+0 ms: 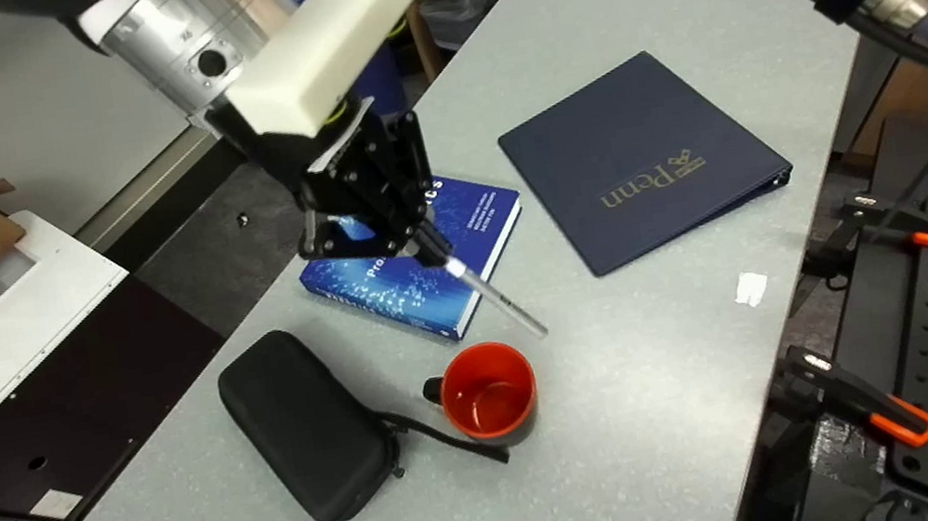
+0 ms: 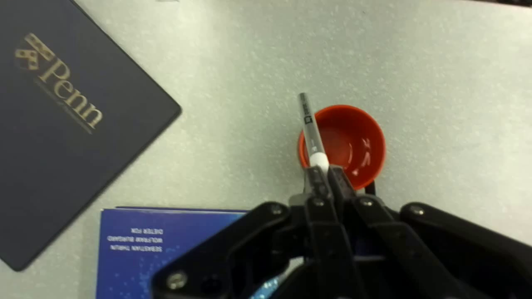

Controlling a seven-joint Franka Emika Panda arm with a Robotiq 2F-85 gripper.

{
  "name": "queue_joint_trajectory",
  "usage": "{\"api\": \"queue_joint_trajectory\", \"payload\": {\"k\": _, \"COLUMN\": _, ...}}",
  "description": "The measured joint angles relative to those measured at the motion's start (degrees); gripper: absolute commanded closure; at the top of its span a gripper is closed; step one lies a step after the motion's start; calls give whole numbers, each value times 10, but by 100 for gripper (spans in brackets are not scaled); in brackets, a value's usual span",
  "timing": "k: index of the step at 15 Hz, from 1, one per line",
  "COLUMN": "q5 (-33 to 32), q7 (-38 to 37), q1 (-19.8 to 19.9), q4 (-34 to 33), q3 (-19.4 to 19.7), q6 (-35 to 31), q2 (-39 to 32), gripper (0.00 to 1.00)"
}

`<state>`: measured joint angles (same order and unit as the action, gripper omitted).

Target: Place the marker on the table

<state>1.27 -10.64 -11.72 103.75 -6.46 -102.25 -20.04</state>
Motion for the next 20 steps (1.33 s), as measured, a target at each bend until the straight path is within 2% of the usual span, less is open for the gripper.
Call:
{"api": "queue_joint_trajectory", "payload": {"k": 3, "q5": -40, "q7": -3, "q1": 2, "q4": 7, "q3": 17, "q6": 50, "q2": 0, "gripper": 98}}
{"api": "queue_joint_trajectory", "payload": {"k": 7, "q5": -68, "q7": -16, "q1": 1, "q4": 19, "q3": 24, "q6": 52, "q2": -51, "gripper": 98}}
{"api": "queue_joint_trajectory", "payload": {"k": 9, "q5": -68, "q7": -30, "q1": -2, "q4": 18, "q3": 24, "q6": 28, "q2": -87, "gripper": 98}}
{"api": "queue_joint_trajectory", "payload": {"k": 15, "q5": -106, "q7": -119, "q1": -31, "q4": 18, "q3": 37, "q6": -117, "q2": -154, "gripper": 98}}
{"api": "queue_joint_trajectory", "payload": {"k": 17, "q5": -107, "q7": -140, "q1": -39, "q4": 18, "q3": 43, "q6": -152, "q2": -166, "gripper": 68}}
{"api": "queue_joint_trajectory", "payload": {"k": 20, "q5": -107, "q7": -164, "q1": -50, "q4": 18, "q3": 51, "q6": -183, "q2": -176, "gripper": 45}}
